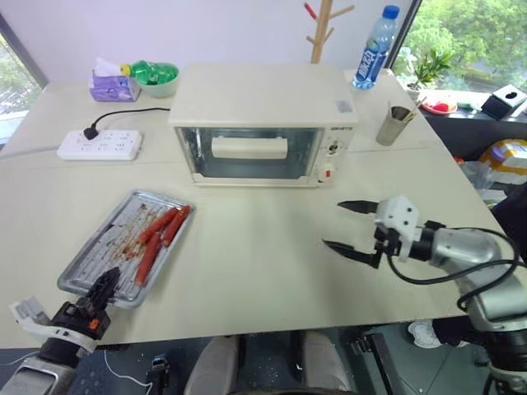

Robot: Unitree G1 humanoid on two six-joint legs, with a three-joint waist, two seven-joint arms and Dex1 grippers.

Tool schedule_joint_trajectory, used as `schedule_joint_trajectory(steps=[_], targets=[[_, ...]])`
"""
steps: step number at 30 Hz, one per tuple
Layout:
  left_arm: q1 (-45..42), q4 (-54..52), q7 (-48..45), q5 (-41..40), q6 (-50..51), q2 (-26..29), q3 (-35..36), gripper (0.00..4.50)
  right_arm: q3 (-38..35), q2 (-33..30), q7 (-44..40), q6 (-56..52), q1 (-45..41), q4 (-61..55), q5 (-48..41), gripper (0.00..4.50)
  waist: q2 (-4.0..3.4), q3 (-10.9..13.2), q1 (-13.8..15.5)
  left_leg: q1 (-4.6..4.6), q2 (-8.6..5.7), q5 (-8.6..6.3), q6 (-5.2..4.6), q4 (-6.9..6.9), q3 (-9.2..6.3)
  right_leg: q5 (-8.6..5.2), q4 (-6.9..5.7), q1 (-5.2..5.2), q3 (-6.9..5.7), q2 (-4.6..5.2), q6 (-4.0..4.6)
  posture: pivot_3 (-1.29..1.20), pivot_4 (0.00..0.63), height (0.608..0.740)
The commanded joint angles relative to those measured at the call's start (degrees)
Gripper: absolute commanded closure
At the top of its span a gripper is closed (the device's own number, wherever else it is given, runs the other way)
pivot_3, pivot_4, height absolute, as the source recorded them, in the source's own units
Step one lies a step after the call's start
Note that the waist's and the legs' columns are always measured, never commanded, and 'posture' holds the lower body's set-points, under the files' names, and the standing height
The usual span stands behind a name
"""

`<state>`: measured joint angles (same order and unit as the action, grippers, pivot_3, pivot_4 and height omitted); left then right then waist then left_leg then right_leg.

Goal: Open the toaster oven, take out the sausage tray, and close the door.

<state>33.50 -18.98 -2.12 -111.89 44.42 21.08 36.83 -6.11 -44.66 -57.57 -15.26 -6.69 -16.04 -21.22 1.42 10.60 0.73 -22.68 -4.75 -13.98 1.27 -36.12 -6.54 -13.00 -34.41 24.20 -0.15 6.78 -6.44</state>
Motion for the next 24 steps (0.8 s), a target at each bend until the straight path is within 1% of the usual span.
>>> schedule_joint_trajectory(steps=[1, 2, 6, 9, 12, 14, 18, 24], targets=[[-1.84, 0.38, -4.57, 2.55, 3.4, 3.63, -3.29, 4.5, -2.7, -2.0, -2.11, -3.0, 0.55, -1.3, -4.0, 0.04, -0.06, 0.01, 0.08, -0.11, 0.11, 0.0, 0.0, 0.01, 0.05, 0.03, 0.1, 0.0, -0.08, -0.02, 0.04, 0.0, 0.15, 0.739], [-3.2, 1.6, -5.46, 3.01, 4.17, 4.79, -4.23, 4.5, -3.17, -2.44, -2.25, -4.35, 0.73, -1.43, -4.85, 0.04, -0.12, 0.0, 0.14, -0.2, 0.14, 0.01, 0.0, -0.01, 0.07, 0.14, 0.12, 0.02, -0.12, -0.02, 0.22, 0.0, 0.15, 0.739], [-6.59, 5.69, -11.67, 5.13, 9.25, 10.7, -6.13, 4.5, -4.42, -3.36, -2.21, -5.84, 1.8, -2.33, -5.64, 0.04, -0.16, -0.02, 0.07, -0.51, 0.12, 0.11, -0.18, 0.0, 0.12, 0.19, 0.07, 0.34, -0.15, -0.06, 0.25, 0.0, 0.15, 0.739], [-9.76, 8.65, -15.81, 6.79, 13.36, 14.63, -8.58, 4.5, -5.31, -3.39, -0.68, -7.24, 2.35, -3.1, -5.81, 0.04, -0.38, 0.01, -0.06, -0.53, 0.13, 0.09, -0.22, 0.09, 0.15, 0.19, 0.07, 0.42, -0.15, -0.08, 0.25, 0.0, 0.15, 0.739], [-16.59, 13.08, -20.92, 10.87, 18.6, 18.87, -13.39, 4.5, -7.02, -3.65, -0.12, -7.65, 4.79, -4.97, -5.96, 0.04, -0.48, 0.01, 0.16, -0.51, 0.14, 0.09, -0.22, 0.07, 0.18, 0.19, 0.04, 0.41, -0.17, -0.09, 0.25, 0.0, 0.15, 0.739], [-21.69, 16.33, -23.74, 12.76, 21.64, 20.48, -16.44, 4.5, -8.19, -3.87, 0.23, -7.79, 6.61, -6.51, -5.87, 0.04, -0.56, 0.01, 0.49, -0.51, 0.12, 0.09, -0.22, 0.0, 0.16, 0.19, 0.01, 0.37, -0.21, -0.16, 0.25, 0.0, 0.15, 0.739], [-32.59, 22.17, -29.3, 19.45, 26.71, 21.09, -23.01, 4.5, -11.18, -4.17, 1.38, -8.64, 10.35, -9.28, -6.11, 0.04, -0.55, 0.0, 0.16, -0.5, 0.04, 0.1, -0.22, -0.09, 0.19, 0.22, -0.02, 0.31, -0.19, -0.13, 0.21, 0.0, 0.15, 0.739], [-48.54, 31.91, -36.95, 31.81, 30.92, 17.83, -31.91, 4.5, -15.11, -3.43, 3.34, -9.87, 16.49, -14.28, -6.28, 0.04, -0.62, -0.03, 0.15, -0.41, -0.01, 0.12, -0.21, -0.08, 0.2, 0.3, -0.12, 0.29, -0.16, -0.12, 0.07, 0.0, 0.15, 0.739]])
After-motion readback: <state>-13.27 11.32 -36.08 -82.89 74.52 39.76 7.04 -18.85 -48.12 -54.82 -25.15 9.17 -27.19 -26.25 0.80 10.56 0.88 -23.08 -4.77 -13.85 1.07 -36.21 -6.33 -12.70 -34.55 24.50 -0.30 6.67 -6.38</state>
